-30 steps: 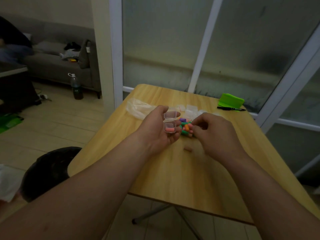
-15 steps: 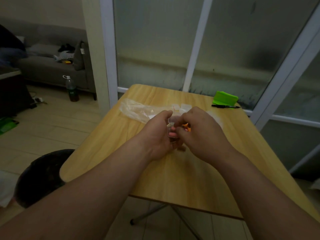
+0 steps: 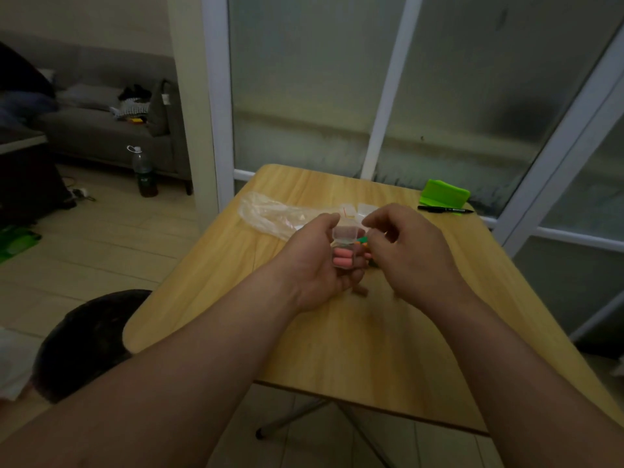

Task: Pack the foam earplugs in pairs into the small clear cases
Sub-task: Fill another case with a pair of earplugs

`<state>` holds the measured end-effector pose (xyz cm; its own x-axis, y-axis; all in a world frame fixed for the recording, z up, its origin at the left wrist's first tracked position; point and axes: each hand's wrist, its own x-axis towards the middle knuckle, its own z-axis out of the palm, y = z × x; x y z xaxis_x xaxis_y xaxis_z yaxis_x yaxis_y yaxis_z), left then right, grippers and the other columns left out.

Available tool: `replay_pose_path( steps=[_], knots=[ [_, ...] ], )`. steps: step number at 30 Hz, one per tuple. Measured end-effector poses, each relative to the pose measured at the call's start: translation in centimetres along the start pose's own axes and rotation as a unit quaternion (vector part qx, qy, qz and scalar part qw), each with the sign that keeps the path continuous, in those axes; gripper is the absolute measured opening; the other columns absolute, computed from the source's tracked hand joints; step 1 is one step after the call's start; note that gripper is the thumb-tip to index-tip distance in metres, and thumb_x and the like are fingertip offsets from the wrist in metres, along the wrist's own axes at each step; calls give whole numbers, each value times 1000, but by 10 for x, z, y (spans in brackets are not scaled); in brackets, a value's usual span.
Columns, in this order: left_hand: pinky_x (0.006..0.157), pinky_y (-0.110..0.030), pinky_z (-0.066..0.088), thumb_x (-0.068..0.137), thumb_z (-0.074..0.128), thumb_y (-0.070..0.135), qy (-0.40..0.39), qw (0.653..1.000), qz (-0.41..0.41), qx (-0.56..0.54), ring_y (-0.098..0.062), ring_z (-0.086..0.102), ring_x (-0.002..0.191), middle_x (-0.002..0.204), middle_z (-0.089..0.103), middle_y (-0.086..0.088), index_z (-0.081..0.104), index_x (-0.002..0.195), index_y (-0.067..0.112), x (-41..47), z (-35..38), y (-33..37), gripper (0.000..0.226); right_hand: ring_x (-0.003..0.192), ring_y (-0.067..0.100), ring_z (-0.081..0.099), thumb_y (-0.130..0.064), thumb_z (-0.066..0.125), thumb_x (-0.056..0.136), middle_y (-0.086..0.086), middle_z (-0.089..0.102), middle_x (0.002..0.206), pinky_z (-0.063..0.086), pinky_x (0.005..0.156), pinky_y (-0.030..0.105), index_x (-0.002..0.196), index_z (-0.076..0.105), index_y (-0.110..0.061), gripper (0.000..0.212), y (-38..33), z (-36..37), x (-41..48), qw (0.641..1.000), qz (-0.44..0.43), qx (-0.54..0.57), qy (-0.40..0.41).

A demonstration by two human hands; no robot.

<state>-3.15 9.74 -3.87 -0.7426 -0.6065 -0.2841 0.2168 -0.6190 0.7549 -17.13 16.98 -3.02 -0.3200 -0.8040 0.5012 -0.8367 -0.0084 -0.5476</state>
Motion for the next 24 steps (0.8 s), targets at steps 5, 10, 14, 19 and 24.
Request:
replay_pose_path(
  steps=[5,10,14,19,24],
  knots=[
    [66,-30,39,108,33,57,-27,1000,-8,13,-15,38,66,78,42,-4,65,110,9,-1,1,-1,58,111,4,59,-25,53,107,-11,63,129,47,92,24,142,64,-30,37,2,1,-2,996,19,27,-79],
    [65,-30,48,108,35,61,2,1000,-7,-13,-13,48,56,70,50,-2,62,135,2,4,-6,1,71,115,2,58,-33,60,105,-17,64,120,47,94,24,123,73,-34,22,-4,-1,-4,996,-26,30,-75],
    [101,-41,54,107,39,60,-4,999,9,-34,-24,66,86,110,65,-16,55,144,0,6,-11,7,72,96,5,66,-39,74,97,-11,69,109,58,79,25,102,72,-33,8,-10,3,-11,990,-60,48,-117],
    [99,-42,54,108,40,39,-10,999,23,-34,-32,65,106,124,65,-26,51,144,-5,4,-7,5,58,79,4,69,-40,74,98,-12,69,102,62,69,38,100,57,-31,19,-11,3,-16,991,-49,38,-118],
    [101,-46,56,98,47,4,-49,996,48,62,-28,67,104,124,67,-25,58,136,-8,-2,-7,0,42,96,-10,63,-25,72,100,-4,67,117,49,60,6,119,55,-24,25,-1,-1,-13,993,-25,75,-93]
  ],
)
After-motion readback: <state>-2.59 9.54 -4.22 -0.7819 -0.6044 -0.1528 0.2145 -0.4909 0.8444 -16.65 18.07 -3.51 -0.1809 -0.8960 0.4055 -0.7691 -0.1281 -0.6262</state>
